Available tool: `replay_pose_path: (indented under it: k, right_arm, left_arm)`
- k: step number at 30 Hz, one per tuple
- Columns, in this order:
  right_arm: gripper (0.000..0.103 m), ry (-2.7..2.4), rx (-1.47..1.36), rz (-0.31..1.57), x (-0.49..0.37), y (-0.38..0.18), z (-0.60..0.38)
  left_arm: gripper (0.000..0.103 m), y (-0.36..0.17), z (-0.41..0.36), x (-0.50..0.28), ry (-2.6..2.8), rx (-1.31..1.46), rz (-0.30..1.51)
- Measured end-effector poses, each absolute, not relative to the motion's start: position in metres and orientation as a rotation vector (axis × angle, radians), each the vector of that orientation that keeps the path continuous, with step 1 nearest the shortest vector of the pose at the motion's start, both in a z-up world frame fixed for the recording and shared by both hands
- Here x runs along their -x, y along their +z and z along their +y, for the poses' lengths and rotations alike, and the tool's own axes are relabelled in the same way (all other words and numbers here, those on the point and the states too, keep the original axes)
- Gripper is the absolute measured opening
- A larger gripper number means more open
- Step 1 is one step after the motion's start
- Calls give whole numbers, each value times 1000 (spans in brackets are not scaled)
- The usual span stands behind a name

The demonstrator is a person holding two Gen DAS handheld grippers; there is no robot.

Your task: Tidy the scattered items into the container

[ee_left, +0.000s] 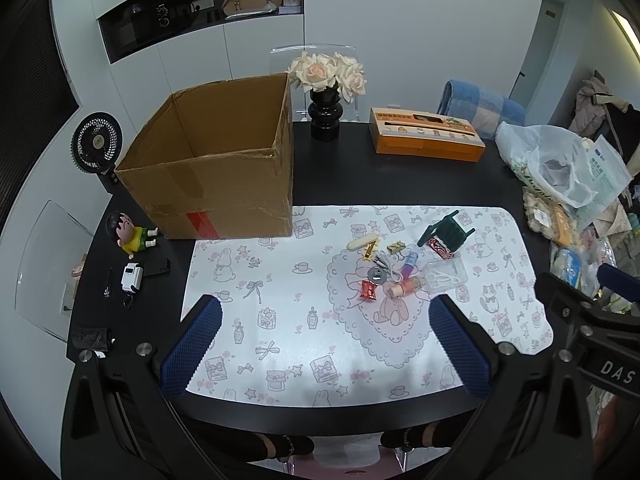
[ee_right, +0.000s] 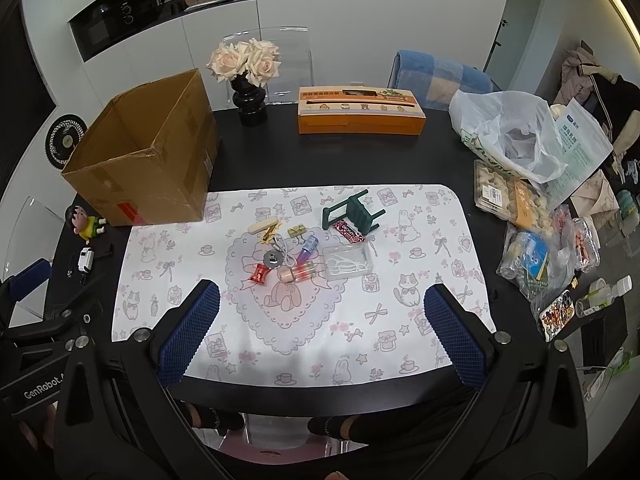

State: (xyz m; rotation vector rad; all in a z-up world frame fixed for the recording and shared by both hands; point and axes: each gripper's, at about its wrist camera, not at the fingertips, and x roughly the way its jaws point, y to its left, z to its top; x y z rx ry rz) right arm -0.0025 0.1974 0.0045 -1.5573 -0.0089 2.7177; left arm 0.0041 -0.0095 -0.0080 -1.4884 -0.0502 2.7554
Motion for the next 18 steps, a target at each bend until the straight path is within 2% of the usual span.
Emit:
replay_pose_path:
  k: [18]
  right_arm:
    - [103, 2733, 1584, -11, 7, -3, 194]
  left_arm:
    - [103, -12, -6, -2, 2747, 1498, -39]
